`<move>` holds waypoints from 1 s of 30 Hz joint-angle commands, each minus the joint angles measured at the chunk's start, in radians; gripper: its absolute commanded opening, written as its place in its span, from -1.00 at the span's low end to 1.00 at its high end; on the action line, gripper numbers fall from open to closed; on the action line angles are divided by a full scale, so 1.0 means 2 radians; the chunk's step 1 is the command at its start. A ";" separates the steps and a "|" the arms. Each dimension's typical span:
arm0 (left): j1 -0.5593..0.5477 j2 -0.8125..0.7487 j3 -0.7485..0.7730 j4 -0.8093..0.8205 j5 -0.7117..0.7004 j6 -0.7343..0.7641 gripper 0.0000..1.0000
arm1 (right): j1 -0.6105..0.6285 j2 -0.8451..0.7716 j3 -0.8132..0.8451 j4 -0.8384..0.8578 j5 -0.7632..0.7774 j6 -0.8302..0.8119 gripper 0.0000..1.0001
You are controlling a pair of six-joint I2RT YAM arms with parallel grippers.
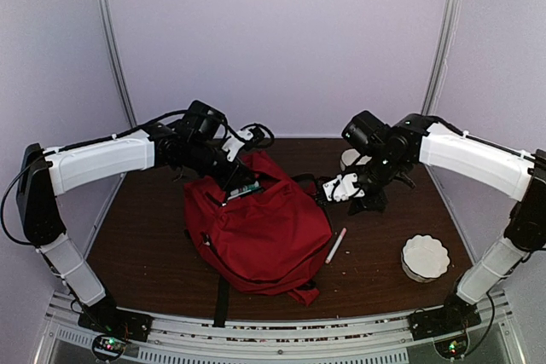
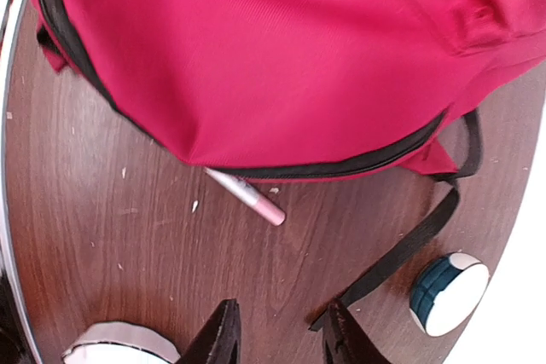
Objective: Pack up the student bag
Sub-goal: Pick up the pen from the center of the board.
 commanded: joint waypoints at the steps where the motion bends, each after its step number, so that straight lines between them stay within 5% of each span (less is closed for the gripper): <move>1: -0.009 -0.005 0.021 0.012 0.026 0.001 -1.00 | -0.005 0.023 -0.024 -0.018 0.035 -0.080 -0.38; 13: -0.009 -0.006 0.019 0.012 0.019 0.004 -1.00 | 0.005 0.089 -0.083 0.085 0.080 -0.146 -0.51; 30: -0.009 0.001 0.019 0.010 0.018 0.005 -1.00 | 0.036 0.171 -0.057 0.082 0.095 -0.177 -0.43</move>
